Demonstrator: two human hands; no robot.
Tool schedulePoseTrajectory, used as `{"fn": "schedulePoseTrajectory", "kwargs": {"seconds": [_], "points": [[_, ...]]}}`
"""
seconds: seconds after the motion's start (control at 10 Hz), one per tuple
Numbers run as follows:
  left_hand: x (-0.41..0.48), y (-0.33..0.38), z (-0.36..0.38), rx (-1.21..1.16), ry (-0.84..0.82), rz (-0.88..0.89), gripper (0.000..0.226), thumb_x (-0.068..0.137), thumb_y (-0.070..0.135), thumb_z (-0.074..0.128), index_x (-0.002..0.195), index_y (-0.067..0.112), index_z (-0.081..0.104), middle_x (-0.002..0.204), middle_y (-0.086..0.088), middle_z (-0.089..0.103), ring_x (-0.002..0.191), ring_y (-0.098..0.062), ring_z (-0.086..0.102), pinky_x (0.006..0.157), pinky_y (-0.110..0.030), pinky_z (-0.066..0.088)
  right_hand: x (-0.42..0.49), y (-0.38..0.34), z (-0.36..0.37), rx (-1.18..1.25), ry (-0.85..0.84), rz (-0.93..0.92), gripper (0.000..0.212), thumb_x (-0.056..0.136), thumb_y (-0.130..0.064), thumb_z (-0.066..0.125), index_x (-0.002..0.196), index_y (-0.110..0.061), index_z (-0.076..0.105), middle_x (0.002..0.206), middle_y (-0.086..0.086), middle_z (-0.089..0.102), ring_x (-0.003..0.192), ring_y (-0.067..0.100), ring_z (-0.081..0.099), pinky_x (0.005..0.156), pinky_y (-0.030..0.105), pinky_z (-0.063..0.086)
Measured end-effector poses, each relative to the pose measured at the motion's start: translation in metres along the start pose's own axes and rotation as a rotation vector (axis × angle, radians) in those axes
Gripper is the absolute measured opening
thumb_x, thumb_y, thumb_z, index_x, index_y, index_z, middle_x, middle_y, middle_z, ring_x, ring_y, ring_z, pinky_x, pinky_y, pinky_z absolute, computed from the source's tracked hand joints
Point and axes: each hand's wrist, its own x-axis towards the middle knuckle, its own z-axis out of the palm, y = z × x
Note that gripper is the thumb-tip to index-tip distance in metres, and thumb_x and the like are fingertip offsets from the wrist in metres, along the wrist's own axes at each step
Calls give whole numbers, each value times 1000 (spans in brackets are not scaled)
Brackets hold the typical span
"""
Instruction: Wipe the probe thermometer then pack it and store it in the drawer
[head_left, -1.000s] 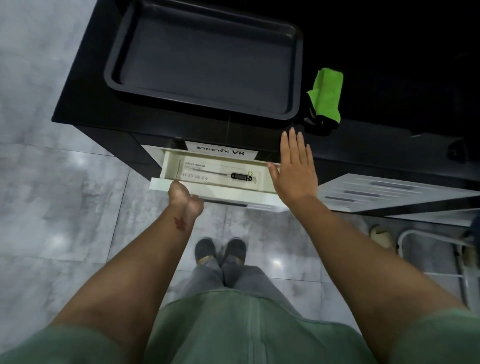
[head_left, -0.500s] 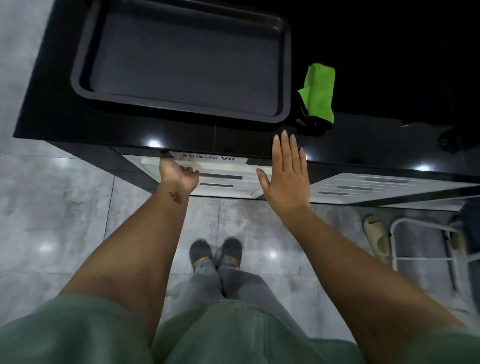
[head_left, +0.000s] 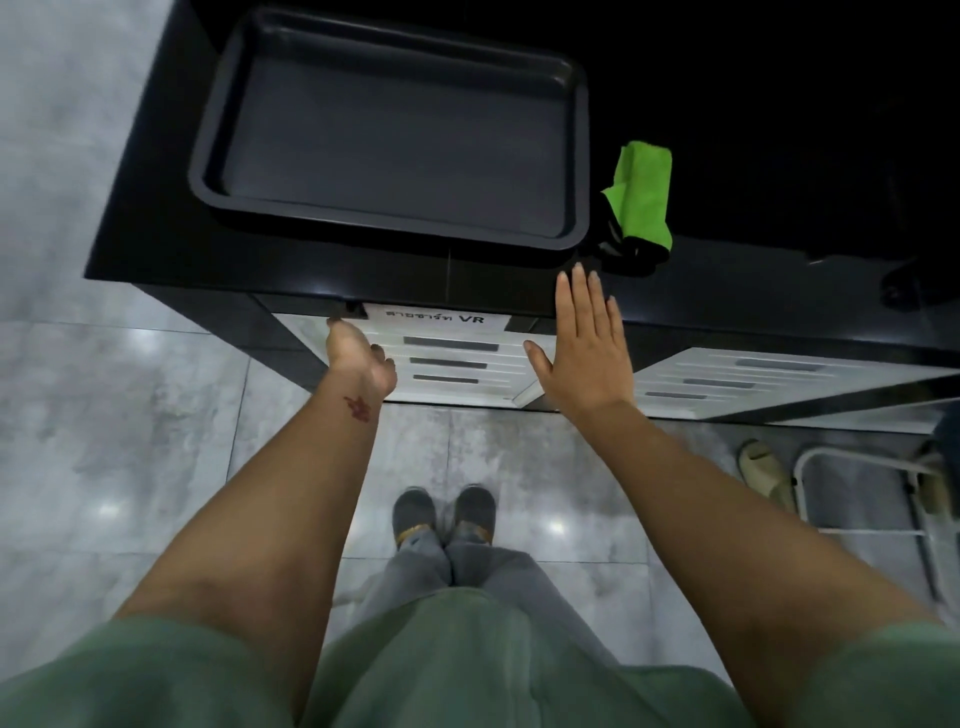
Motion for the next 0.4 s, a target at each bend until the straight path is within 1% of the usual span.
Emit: {"fn": "schedulePoseTrajectory", "kwargs": {"seconds": [0.1,0.2,0.3,0.4], "points": [[-23,1,-1,235,127,149,62,102,46,14,152,12,25,158,-10,27,144,-29,27,117,-45,24,2,3,-10,33,-63,-23,79,99,-54,26,154,-12,-13,163,7,-16,149,21,-15,122,38,-5],[-48,3,-8,459,282,340,62,104,44,13,153,7,22,160,-15,17,147,-30,20,118,-45,19,0,8,-24,108,-118,-40,75,100,-52,23,154,-12,-10,163,7,-14,150,18,-14,122,37,-5],[-73,-2,-17,745,363,651,61,105,39,18,154,4,15,162,-15,4,150,-24,3,121,-40,6,-9,8,-39,156,-78,-16,73,101,-52,20,155,-11,-7,163,7,-10,150,18,-11,122,36,-4],[-93,-1,-18,939,261,955,61,104,39,18,155,5,11,163,-12,0,150,-21,-2,122,-36,0,-15,7,-56,187,4,-9,73,101,-52,22,155,-11,-4,164,6,-7,151,18,-7,122,35,-2]]}}
